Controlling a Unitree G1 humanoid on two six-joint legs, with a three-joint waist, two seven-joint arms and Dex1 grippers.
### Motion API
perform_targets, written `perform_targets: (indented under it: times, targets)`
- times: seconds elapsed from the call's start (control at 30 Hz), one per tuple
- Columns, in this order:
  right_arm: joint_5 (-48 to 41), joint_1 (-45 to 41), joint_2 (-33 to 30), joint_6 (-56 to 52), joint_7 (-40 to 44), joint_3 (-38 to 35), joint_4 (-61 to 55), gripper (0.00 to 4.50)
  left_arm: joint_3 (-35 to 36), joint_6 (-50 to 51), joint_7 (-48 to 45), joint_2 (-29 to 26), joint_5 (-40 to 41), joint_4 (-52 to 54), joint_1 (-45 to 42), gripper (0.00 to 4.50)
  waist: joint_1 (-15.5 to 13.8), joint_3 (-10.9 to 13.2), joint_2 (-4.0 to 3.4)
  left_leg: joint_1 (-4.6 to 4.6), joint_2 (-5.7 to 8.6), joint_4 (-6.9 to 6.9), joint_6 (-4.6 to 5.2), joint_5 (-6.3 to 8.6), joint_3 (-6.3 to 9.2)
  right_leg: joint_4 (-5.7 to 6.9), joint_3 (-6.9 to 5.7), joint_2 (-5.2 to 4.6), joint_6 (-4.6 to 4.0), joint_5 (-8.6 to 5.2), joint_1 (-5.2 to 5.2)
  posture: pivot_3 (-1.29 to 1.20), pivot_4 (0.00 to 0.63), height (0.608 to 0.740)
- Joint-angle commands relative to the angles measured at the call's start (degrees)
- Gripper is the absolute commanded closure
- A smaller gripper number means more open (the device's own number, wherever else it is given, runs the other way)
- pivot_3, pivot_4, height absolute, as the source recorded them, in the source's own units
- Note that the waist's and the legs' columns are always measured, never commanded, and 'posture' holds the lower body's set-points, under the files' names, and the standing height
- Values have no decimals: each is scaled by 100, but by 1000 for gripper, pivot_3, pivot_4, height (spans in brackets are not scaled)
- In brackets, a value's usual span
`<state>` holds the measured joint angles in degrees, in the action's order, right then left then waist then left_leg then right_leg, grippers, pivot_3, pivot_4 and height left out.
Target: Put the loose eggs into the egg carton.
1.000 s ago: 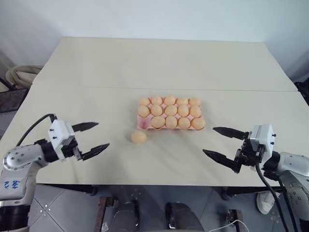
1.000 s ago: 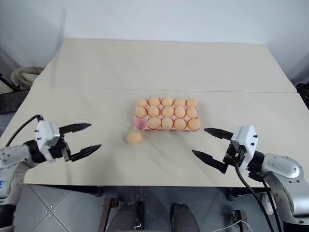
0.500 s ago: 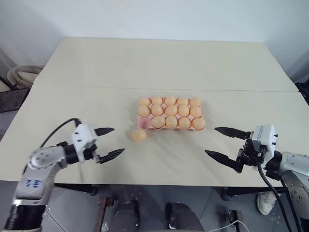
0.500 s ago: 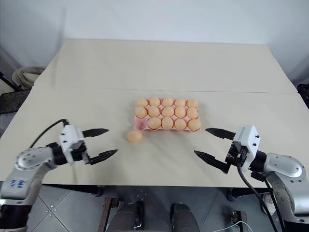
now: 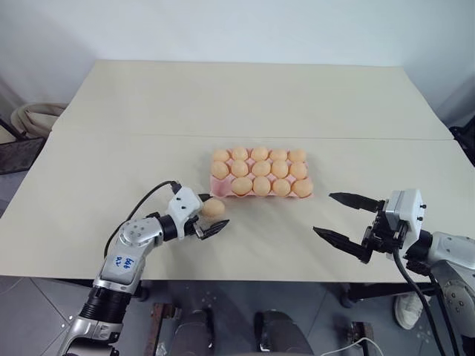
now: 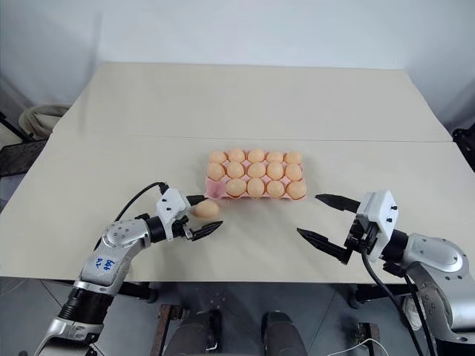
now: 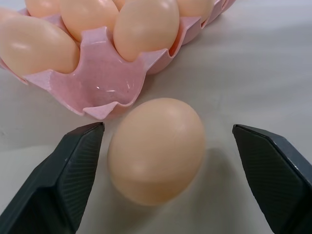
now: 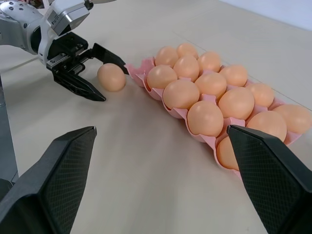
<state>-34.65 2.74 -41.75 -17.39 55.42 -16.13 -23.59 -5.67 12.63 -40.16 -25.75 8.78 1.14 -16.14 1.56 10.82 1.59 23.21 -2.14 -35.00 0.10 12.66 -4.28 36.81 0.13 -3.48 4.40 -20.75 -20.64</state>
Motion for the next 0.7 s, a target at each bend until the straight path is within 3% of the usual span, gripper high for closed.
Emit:
perform_targets:
  times: [0.03, 0.17, 0.23, 0.43, 0.53, 0.7]
  targets:
    - [-97, -80, 60, 56, -57, -24, -181, 0, 44, -26, 42, 13, 4, 151, 17, 1175, 1, 0, 0, -1, 0, -2, -10, 6, 0, 0, 1, -1, 2, 2, 1, 0, 150, 740]
    - [-74, -102, 90, 64, -47, 6, -143, 0, 143, -46, 123, -3, 17, 151, 93, 2454, 0, 0, 0, -1, 0, -4, -13, 7, 0, 3, 3, -4, 3, 4, 1, 0, 150, 740]
    - [-69, -105, 99, 59, -48, 20, -143, 0, 225, -66, 60, 6, 159, 195, 110, 2691, 2, 0, 0, -1, 0, -3, -11, 7, 0, 2, 2, -4, 2, 4, 0, 0, 150, 740]
    - [-75, -76, 92, 8, -65, 25, -186, 0, 665, -122, -659, -108, 1072, 561, 86, 2728, -1, 0, 0, 4, 0, -1, -7, 5, 1, -3, 1, -5, 0, 2, -4, 0, 150, 740]
    - [-77, -70, 84, -2, -83, 16, -195, 0, 701, -205, -619, -187, 905, 228, -283, 2728, -3, 0, 0, 3, 0, -2, -11, 8, 1, -4, 1, -6, 0, 2, -2, 0, 150, 740]
    - [-76, -72, 102, -35, -169, 43, -253, 0, 423, -504, -209, 248, 469, -810, -1182, 2728, -55, 0, 0, 2, 5, -7, -7, 5, 1, -4, -2, -10, 4, 5, 4, 0, 150, 740]
